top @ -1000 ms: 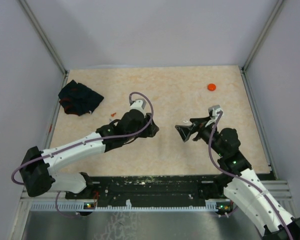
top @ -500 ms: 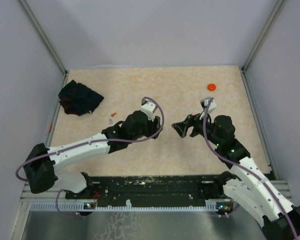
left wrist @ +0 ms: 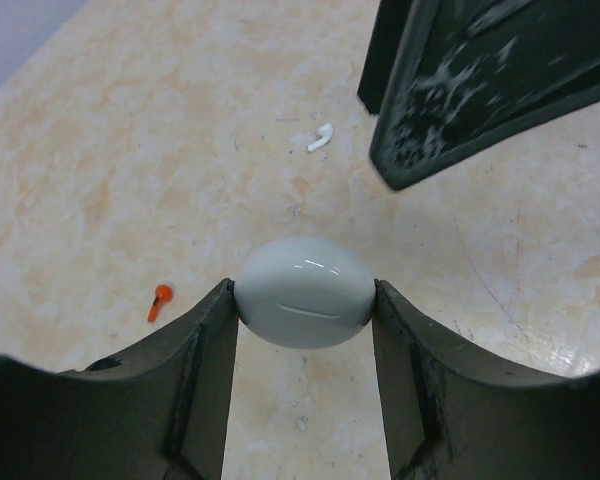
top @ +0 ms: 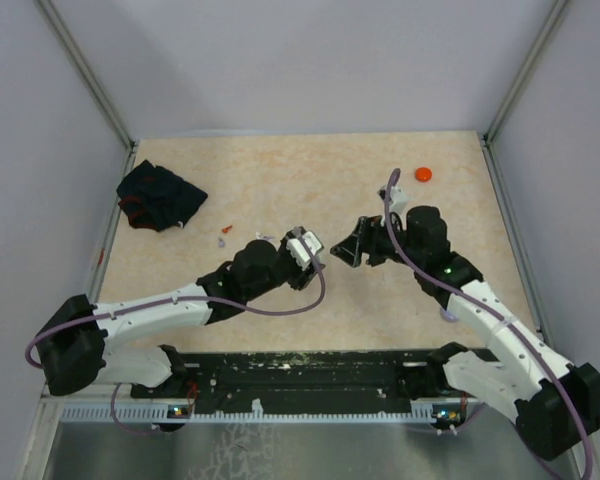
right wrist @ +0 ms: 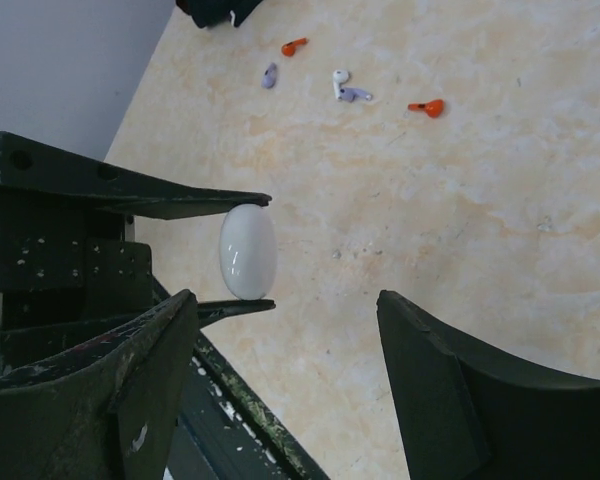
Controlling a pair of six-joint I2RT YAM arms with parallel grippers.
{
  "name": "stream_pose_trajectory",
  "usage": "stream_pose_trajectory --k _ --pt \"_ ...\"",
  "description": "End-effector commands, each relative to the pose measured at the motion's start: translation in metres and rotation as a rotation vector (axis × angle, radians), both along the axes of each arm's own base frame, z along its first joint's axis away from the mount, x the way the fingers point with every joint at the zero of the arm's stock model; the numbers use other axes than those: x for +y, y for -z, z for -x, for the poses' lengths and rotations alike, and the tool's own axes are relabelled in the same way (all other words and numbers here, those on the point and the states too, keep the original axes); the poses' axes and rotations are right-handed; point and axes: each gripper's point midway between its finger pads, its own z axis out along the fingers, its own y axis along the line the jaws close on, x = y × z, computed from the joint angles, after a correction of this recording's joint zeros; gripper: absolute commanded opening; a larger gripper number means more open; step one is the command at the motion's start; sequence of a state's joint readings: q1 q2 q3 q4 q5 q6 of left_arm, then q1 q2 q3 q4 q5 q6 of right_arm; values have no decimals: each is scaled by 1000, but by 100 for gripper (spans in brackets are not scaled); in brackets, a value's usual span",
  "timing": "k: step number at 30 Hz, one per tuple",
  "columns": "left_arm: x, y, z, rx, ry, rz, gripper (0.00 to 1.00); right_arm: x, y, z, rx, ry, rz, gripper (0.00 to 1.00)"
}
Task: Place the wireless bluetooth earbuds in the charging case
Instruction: Open the charging case.
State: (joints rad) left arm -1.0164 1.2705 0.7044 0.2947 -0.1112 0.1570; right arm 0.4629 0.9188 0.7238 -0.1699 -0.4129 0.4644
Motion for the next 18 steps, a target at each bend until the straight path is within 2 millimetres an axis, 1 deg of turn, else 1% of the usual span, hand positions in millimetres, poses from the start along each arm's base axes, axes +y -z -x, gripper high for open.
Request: stream_pose_trajectory --k 1,5,8,11,18 --pt "-17 -35 5 -167 118 51 53 22 -19 3 -7 -87 -58 71" --pt "-20 -35 5 -171 128 44 53 32 -14 2 1 -105 -38 67" --pt "-21 -32 4 -169 128 31 54 32 -15 -3 -17 -74 -28 63" --pt "-21 -30 4 -167 130 21 54 38 -19 -1 -30 -91 -40 61" --pt "-26 -28 8 -161 154 10 54 50 -16 4 -33 -131 -25 58"
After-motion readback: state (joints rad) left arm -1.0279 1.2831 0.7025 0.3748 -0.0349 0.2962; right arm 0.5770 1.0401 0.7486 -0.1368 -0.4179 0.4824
